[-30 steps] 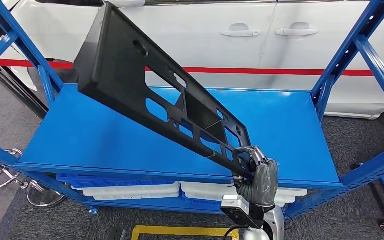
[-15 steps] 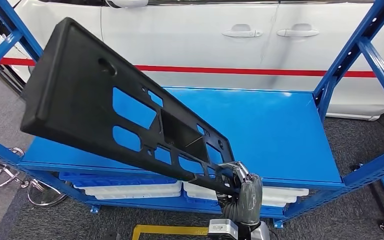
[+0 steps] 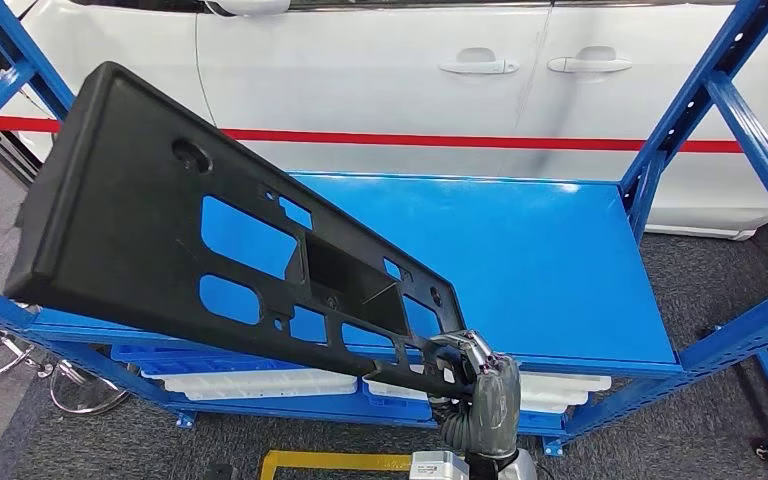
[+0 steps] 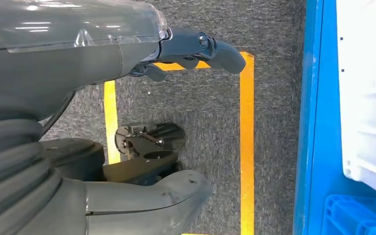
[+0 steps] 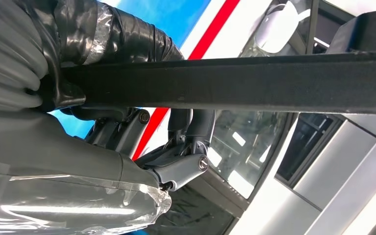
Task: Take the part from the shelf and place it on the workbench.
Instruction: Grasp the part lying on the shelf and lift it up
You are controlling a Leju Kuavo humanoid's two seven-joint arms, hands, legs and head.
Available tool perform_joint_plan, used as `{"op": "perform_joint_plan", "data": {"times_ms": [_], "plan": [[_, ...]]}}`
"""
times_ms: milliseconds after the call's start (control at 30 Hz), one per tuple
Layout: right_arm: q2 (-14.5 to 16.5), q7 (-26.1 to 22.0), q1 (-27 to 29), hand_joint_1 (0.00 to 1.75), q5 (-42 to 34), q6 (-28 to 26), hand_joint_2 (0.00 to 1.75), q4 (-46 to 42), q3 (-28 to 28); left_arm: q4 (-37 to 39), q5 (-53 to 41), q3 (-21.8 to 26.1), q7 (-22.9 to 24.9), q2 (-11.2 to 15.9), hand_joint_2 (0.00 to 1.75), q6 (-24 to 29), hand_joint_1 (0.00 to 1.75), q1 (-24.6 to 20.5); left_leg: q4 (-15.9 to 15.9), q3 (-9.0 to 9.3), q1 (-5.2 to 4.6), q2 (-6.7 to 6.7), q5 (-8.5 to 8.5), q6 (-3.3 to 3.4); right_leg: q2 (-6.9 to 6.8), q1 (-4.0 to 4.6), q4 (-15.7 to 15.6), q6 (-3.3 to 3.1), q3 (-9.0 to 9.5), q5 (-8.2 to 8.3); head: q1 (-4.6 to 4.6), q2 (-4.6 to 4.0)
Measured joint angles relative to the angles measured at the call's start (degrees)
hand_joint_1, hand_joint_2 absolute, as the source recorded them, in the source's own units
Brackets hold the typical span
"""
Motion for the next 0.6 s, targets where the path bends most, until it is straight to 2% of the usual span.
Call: {"op": "perform_joint_plan", "data": {"times_ms": [33,133,167,200,233,300,333,367,433,500,533,600], "plan": [[0.0,0.0,0.0,1.75,0.1,0.0,1.75,0.0,0.0,0.0,-0.2,0.0,0.0,0.0,1.75,0.5,0.0,0.0,2.0,-0.85,0.11,-0.01,-1.33,-0.38,-0.06,-0.16,-0.2,-0.23,0.04,0.1,0.0,0.0],[0.1,0.1,0.0,1.75,0.2,0.0,1.75,0.0,0.0,0.0,-0.2,0.0,-0.2,0.0,1.75,0.5,0.0,0.1,12.4,-5.63,0.53,-0.01,-6.41,-1.28,-0.2,-0.19,-0.2,-0.43,-0.09,0.13,0.0,0.0],[0.1,0.1,0.1,1.75,0.2,0.0,1.75,0.0,0.0,0.0,0.3,0.0,-0.3,0.0,1.75,-0.3,0.0,0.2,14.7,-6.69,0.63,-0.01,-6.94,-1.4,-0.2,-0.18,-0.2,-0.43,-0.12,0.13,-0.01,0.0],[0.1,0.1,0.1,1.75,0.1,0.0,1.75,0.0,0.0,0.0,1.0,0.1,-0.4,0.0,1.75,-1.4,0.0,0.3,14.8,-6.77,0.68,-0.01,-6.34,-1.42,-0.18,-0.19,-0.2,-0.42,-0.1,0.12,0.0,0.0],[0.1,0.1,0.1,1.75,0.1,0.0,1.75,0.0,0.0,0.0,1.6,0.2,-0.2,0.0,1.75,-2.4,0.0,0.3,12.7,-5.8,0.69,-0.01,-4.76,-1.33,-0.15,-0.21,-0.1,-0.4,-0.04,0.11,0.0,0.0],[0.1,0.1,0.1,1.75,0.1,0.0,1.75,0.0,0.0,0.0,2.2,0.5,0.6,0.0,1.75,-3.2,0.0,0.2,4.6,-1.9,0.63,-0.01,-0.9,-0.92,-0.08,-0.18,-0.1,-0.24,0.17,0.04,0.0,0.0],[0.1,0.1,0.0,1.75,0.1,0.0,1.75,0.0,0.0,0.0,2.2,0.6,1.0,0.0,1.75,-3.2,0.0,0.2,1.3,-0.35,0.49,-0.04,0.28,-0.61,-0.06,-0.12,-0.1,-0.02,0.19,0.03,-0.01,0.0],[0.1,0.1,0.0,1.75,0.1,0.0,1.75,0.0,0.0,0.0,2.2,0.6,1.4,0.0,1.75,-3.1,0.0,0.2,-0.7,0.55,0.34,-0.08,0.78,-0.31,-0.06,-0.07,-0.2,0.24,0.16,0.06,0.0,0.0],[0.1,0.1,0.0,1.75,0.1,0.0,1.75,0.0,0.0,0.0,2.1,0.7,2.1,0.0,1.75,-2.8,0.0,0.2,-1.4,0.67,0.07,-0.19,0.81,0.27,-0.07,-0.05,-0.4,0.95,0.12,0.25,0.0,0.0],[0.1,0.1,0.0,1.75,0.1,0.0,1.75,0.0,0.0,0.0,2.0,0.9,2.3,0.0,1.75,-2.8,0.0,0.3,-2.1,0.94,0.34,-0.18,1.36,1.11,-0.1,0.0,0.0,1.6,0.03,-0.21,0.04,0.0],[0.1,0.0,0.0,1.75,0.2,0.0,1.75,0.0,0.0,0.0,2.0,0.9,2.3,0.0,1.75,-2.8,0.0,0.2,-2.6,1.09,0.45,-0.12,1.69,1.58,-0.1,0.06,1.4,1.78,-0.51,-1.25,0.05,0.0],[0.0,-0.1,0.1,1.75,0.3,0.0,1.75,-0.1,0.0,0.0,2.0,1.0,2.3,0.0,1.75,-2.7,0.0,0.2,-3.1,1.16,0.4,0.04,2.0,2.16,-0.08,0.16,7.5,1.89,-3.28,-4.95,0.07,0.0]]}}
